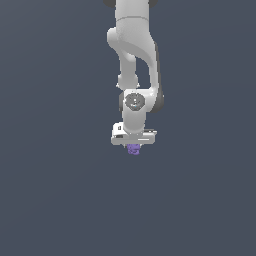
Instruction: Pick up the object and move it to a goal position.
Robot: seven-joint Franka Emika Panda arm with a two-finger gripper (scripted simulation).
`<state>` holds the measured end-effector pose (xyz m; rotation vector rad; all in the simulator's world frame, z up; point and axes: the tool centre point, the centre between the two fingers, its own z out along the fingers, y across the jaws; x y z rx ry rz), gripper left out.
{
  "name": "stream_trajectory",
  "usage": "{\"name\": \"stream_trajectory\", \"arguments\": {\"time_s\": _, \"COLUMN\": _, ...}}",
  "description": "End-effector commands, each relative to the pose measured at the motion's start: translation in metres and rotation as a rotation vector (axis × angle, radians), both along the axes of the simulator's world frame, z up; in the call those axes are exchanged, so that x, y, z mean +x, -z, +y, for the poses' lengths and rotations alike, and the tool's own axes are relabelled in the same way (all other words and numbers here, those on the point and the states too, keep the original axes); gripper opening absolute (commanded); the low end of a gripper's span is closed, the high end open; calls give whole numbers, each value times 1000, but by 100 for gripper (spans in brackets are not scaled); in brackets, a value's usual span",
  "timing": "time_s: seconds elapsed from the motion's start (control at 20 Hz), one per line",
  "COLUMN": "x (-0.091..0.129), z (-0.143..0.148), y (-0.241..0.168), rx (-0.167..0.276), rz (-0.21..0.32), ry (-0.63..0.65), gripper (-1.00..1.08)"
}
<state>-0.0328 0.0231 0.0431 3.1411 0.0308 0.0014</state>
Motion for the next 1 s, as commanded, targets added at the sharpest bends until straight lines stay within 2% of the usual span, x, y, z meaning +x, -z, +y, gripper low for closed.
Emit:
{"name": "stream_trajectory", "arguments": {"time_s": 0.0, "x": 0, "z": 0, "y": 1, "rx": 0, "rz": 1, "ry": -1, "gripper": -100}}
{"name": "stream_trajectory", "arguments": {"time_s": 0.25, "x": 5, "z": 2, "y": -5, "rx": 1, "rz": -14, "ry": -3, "gripper": -100}}
{"name": "stream_trajectory", "arguments": {"time_s": 0.45, "x": 26, "z": 10, "y": -31, "rx": 6, "rz": -76, "ry": -12, "gripper": -100}}
{"name": "stream_trajectory", "arguments": {"time_s": 0.7, "x": 68, "z": 27, "y": -93, "rx": 17, "rz": -216, "ry": -32, "gripper": -100}}
{"name": "stream_trajectory", "arguments": {"time_s": 0.95, "x": 109, "z": 51, "y": -190, "rx": 32, "rz": -413, "ry": -60, "gripper": -100}}
